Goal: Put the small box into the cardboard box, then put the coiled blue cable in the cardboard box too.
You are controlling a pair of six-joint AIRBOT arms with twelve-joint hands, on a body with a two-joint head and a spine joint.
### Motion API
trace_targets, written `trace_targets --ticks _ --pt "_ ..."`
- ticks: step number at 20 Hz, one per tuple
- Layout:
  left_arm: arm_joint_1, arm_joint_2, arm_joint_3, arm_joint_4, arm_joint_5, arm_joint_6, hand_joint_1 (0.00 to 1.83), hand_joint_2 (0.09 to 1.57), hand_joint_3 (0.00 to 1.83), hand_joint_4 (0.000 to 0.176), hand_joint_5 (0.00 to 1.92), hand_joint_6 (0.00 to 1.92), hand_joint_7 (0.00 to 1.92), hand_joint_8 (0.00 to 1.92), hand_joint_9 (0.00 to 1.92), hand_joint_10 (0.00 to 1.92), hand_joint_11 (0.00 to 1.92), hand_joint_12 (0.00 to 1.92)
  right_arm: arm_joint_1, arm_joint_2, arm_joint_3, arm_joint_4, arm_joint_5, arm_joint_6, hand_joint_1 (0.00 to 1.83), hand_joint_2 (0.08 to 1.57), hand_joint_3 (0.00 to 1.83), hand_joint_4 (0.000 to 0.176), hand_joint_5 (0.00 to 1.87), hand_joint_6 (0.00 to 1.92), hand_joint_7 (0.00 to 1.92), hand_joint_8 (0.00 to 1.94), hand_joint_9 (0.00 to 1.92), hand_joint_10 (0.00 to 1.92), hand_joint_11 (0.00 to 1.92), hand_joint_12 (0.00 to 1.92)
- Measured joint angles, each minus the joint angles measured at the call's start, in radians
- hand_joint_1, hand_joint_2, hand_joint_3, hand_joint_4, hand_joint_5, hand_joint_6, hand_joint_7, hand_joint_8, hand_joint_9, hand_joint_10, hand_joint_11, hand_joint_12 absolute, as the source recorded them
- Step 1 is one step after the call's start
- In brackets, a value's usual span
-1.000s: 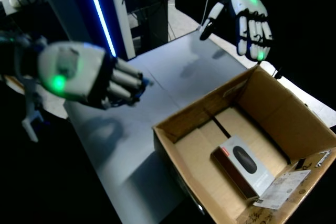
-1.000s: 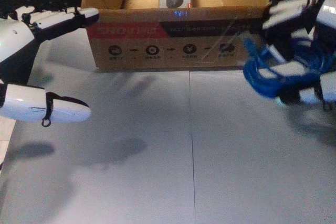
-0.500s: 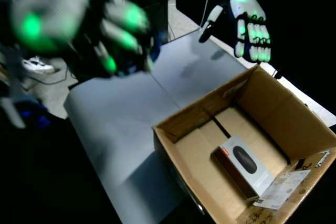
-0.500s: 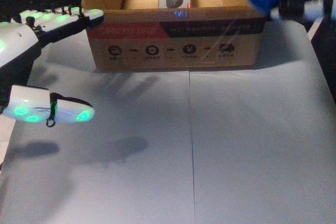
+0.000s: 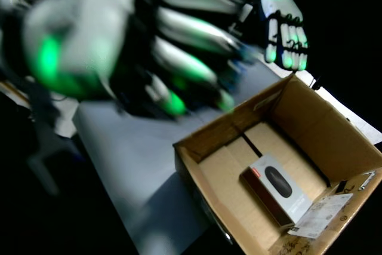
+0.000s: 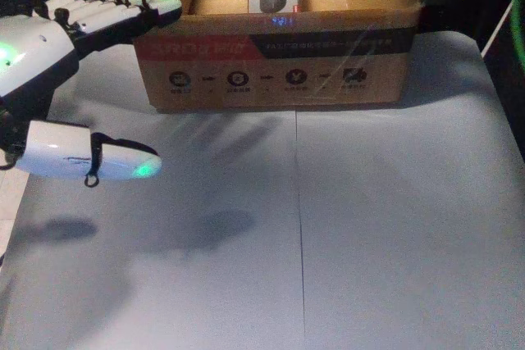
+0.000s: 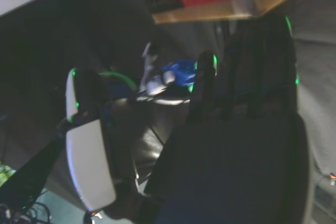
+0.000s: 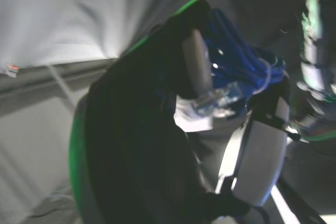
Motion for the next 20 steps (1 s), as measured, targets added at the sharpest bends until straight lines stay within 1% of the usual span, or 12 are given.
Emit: trace_targets --ticks 1,2,3,4,5,6,7,8,9,15,18,20 --pt "-0.004 0.005 0.000 0.003 -0.003 -0.002 0.68 0.83 0.00 0.152 0.14 0.01 0.11 0.01 0.08 0.00 0.01 0.21 0.009 -0.031 0.041 -0.003 -0.035 0.000 1.69 1.06 0.00 0.097 0.77 1.92 0.93 1.94 1.33 1.92 1.44 1.92" --pt "-0.007 0.008 0.000 0.004 -0.006 -0.002 0.69 0.83 0.00 0.146 0.13 0.00 0.11 0.00 0.07 0.00 0.00 0.20 0.013 -0.059 0.075 0.015 -0.063 -0.002 1.68 1.08 0.00 0.110 0.78 1.92 0.93 1.94 1.34 1.92 1.46 1.92" --pt "-0.014 0.008 0.000 0.007 -0.019 -0.002 0.65 0.84 0.00 0.157 0.12 0.00 0.10 0.00 0.06 0.00 0.00 0.20 0.019 -0.097 0.120 0.044 -0.091 -0.002 1.67 1.09 0.00 0.116 0.77 1.92 0.89 1.94 1.28 1.92 1.41 1.92" --pt "-0.014 0.008 0.000 0.013 -0.026 -0.002 0.64 0.85 0.00 0.155 0.12 0.00 0.09 0.00 0.04 0.00 0.00 0.16 0.019 -0.116 0.144 0.058 -0.101 -0.003 1.67 1.11 0.01 0.123 0.75 1.92 0.88 1.94 1.24 1.92 1.36 1.92" --pt "-0.016 0.008 0.000 0.020 -0.027 -0.004 0.56 0.87 0.01 0.154 0.12 0.00 0.09 0.00 0.06 0.01 0.02 0.17 0.019 -0.151 0.182 0.066 -0.130 -0.002 1.37 1.18 0.02 0.144 0.69 1.92 0.78 1.94 1.13 1.92 1.29 1.92" --pt "-0.018 0.007 0.000 0.023 -0.020 -0.004 0.53 0.87 0.01 0.153 0.11 0.00 0.09 0.00 0.06 0.00 0.02 0.16 0.019 -0.177 0.212 0.067 -0.160 -0.003 1.02 1.20 0.01 0.128 0.63 1.92 0.67 1.94 1.02 1.92 1.20 1.92" --pt "-0.021 0.007 0.000 0.025 -0.022 -0.004 0.51 0.87 0.01 0.152 0.11 0.00 0.08 0.00 0.06 0.00 0.01 0.16 0.019 -0.194 0.225 0.068 -0.185 -0.003 0.72 1.19 0.00 0.040 0.59 0.85 0.46 1.42 0.65 1.68 0.78 1.85" --pt "-0.021 0.007 0.000 0.024 -0.026 -0.004 0.50 0.87 0.00 0.150 0.11 0.00 0.08 0.00 0.06 0.00 0.01 0.16 0.019 -0.204 0.235 0.066 -0.212 -0.004 0.58 1.13 0.00 0.068 0.50 0.30 0.34 0.73 0.47 1.09 0.44 1.55" --pt "-0.022 0.007 0.002 0.024 -0.025 -0.004 0.50 0.88 0.01 0.146 0.10 0.00 0.08 0.00 0.06 0.00 0.01 0.16 0.019 -0.205 0.235 0.066 -0.226 -0.003 0.44 0.99 0.00 0.174 0.09 0.01 0.02 0.01 0.02 0.03 0.00 0.08" --pt "-0.022 0.006 0.007 0.025 -0.023 -0.004 0.53 0.87 0.00 0.161 0.10 0.00 0.09 0.00 0.07 0.00 0.02 0.15 0.019 -0.188 0.214 0.049 -0.219 -0.004 0.42 0.93 0.00 0.176 0.00 0.00 0.00 0.00 0.00 0.00 0.00 0.00" --pt "-0.022 0.006 0.008 0.017 -0.019 -0.005 0.62 0.84 0.00 0.168 0.11 0.00 0.09 0.00 0.06 0.00 0.02 0.13 0.019 -0.113 0.120 0.000 -0.207 -0.004 0.42 0.90 0.00 0.176 0.00 0.00 0.00 0.00 0.00 0.00 0.00 0.00" --pt "-0.022 0.006 0.009 0.008 -0.023 -0.005 0.68 0.82 0.00 0.159 0.12 0.00 0.09 0.00 0.05 0.00 0.02 0.12 0.019 -0.026 0.028 -0.033 -0.164 -0.003 0.42 0.88 0.00 0.176 0.00 0.00 0.00 0.00 0.00 0.00 0.00 0.00"
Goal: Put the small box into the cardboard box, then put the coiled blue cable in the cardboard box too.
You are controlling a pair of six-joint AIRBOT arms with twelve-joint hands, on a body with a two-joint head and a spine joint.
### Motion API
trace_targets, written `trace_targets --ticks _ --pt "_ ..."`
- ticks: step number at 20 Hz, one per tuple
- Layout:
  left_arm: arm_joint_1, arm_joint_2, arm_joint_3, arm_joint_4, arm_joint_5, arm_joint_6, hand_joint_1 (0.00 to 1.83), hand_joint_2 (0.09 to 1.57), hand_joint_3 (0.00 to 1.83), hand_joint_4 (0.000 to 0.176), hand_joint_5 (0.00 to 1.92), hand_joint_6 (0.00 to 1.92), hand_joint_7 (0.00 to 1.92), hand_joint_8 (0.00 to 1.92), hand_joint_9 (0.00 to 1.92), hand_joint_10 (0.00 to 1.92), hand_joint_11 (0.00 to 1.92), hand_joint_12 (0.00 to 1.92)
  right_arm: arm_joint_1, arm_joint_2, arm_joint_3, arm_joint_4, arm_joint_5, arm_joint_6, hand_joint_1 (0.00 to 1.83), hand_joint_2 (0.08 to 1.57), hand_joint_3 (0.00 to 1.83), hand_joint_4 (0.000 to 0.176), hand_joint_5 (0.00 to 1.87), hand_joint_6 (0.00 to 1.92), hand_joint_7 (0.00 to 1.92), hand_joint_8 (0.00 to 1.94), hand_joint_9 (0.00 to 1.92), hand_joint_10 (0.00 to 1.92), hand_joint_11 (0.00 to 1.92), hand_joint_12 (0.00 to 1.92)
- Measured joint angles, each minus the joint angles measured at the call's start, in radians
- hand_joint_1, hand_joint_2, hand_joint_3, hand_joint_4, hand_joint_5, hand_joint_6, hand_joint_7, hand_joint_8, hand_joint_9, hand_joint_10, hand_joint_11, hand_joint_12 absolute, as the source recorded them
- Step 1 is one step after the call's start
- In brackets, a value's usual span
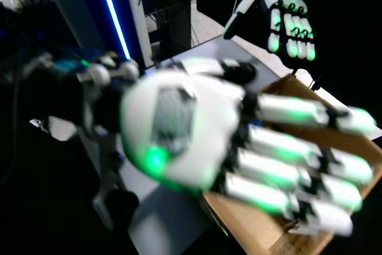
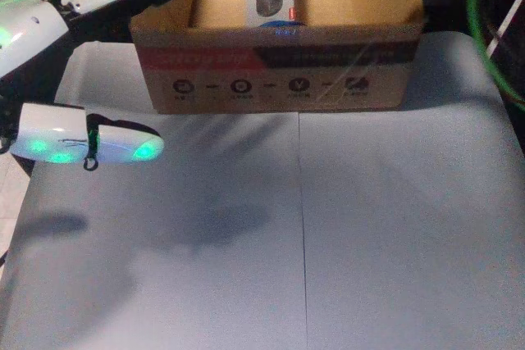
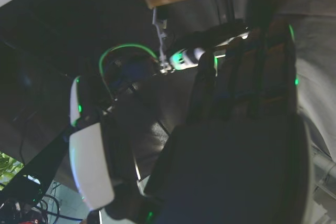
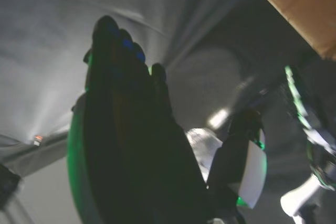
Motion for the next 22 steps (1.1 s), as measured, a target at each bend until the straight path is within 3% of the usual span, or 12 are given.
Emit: trace_targets --ticks 2,3,4,5,7,9,13,16,18,19,21,22 --pt "0.000 0.013 -0.005 -0.013 -0.019 0.000 0.61 0.80 0.00 0.176 0.12 0.00 0.09 0.01 0.07 0.01 0.11 0.09 -0.044 0.156 -0.146 -0.004 0.145 0.000 0.44 0.90 0.00 0.176 0.00 0.00 0.00 0.00 0.00 0.00 0.00 0.00" --pt "0.000 0.016 -0.007 -0.011 -0.021 0.000 0.59 0.80 0.00 0.176 0.12 0.00 0.10 0.01 0.08 0.02 0.13 0.10 -0.058 0.174 -0.165 -0.005 0.168 0.000 0.44 0.90 0.00 0.176 0.00 0.00 0.00 0.00 0.00 0.00 0.00 0.00" --pt "0.005 0.023 -0.014 -0.024 -0.046 0.000 0.63 0.82 0.00 0.176 0.13 0.00 0.10 0.01 0.06 0.01 0.05 0.06 -0.131 0.245 -0.236 0.015 0.254 0.000 0.44 0.89 0.00 0.176 0.00 0.00 0.00 0.00 0.00 0.00 0.00 0.00" --pt "0.007 0.026 -0.017 -0.026 -0.051 0.000 0.64 0.82 0.00 0.176 0.13 0.00 0.10 0.00 0.06 0.00 0.03 0.05 -0.155 0.262 -0.255 0.027 0.280 0.000 0.42 0.89 0.00 0.176 0.00 0.00 0.00 0.00 0.00 0.00 0.00 0.00" --pt "0.080 0.060 -0.055 -0.066 -0.127 0.000 0.61 0.78 0.00 0.176 0.08 0.00 0.05 0.00 0.00 0.00 0.00 0.02 -0.309 0.341 -0.356 0.082 0.425 0.000 0.46 0.86 0.00 0.176 0.00 0.00 0.00 0.00 0.00 0.00 0.00 0.00" --pt "0.160 0.074 -0.080 -0.122 -0.192 0.000 0.58 0.78 0.00 0.176 0.07 0.00 0.03 0.00 0.00 0.00 0.02 0.02 -0.394 0.370 -0.407 0.123 0.517 0.000 0.40 0.83 0.00 0.176 0.00 0.00 0.00 0.00 0.00 0.00 0.00 0.00" --pt "0.412 0.100 -0.157 -0.299 -0.389 0.009 0.57 0.78 0.00 0.176 0.00 0.00 0.03 0.01 0.00 0.00 0.00 0.00 -0.719 0.374 -0.495 0.288 0.739 0.000 0.40 0.87 0.00 0.176 0.00 0.00 0.00 0.00 0.00 0.00 0.00 0.00" --pt "0.542 0.102 -0.210 -0.385 -0.550 0.011 0.55 0.82 0.01 0.176 0.00 0.00 0.00 0.00 0.00 0.00 0.00 0.00 -0.949 0.365 -0.568 0.472 0.927 0.000 0.43 0.91 0.02 0.176 0.00 0.00 0.00 0.00 0.00 0.00 0.00 0.00" --pt "0.570 0.101 -0.229 -0.409 -0.599 0.011 0.54 0.83 0.01 0.176 0.00 0.00 0.00 0.00 0.00 0.00 0.00 0.00 -1.049 0.368 -0.612 0.546 1.013 0.000 0.51 0.92 0.02 0.176 0.00 0.00 0.00 0.00 0.00 0.00 0.00 0.00" --pt "0.583 0.101 -0.236 -0.415 -0.624 0.011 0.49 0.83 0.01 0.176 0.00 0.00 0.00 0.00 0.01 0.00 0.01 0.00 -1.099 0.369 -0.629 0.573 1.063 0.008 0.45 0.93 0.02 0.176 0.00 0.00 0.00 0.00 0.00 0.00 0.00 0.00" --pt "0.599 0.088 -0.248 -0.446 -0.662 0.011 0.50 0.82 0.00 0.176 0.00 0.00 0.02 0.00 0.02 0.00 0.02 0.01 -1.202 0.369 -0.652 0.629 1.143 0.089 0.42 0.93 0.01 0.176 0.00 0.00 0.00 0.00 0.00 0.00 0.00 0.00" --pt "0.606 0.082 -0.252 -0.460 -0.661 0.009 0.49 0.83 0.00 0.176 0.00 0.00 0.02 0.01 0.03 0.01 0.02 0.01 -1.213 0.367 -0.652 0.662 1.143 0.113 0.43 0.92 0.01 0.176 0.00 0.00 0.00 0.00 0.00 0.00 0.00 0.00"
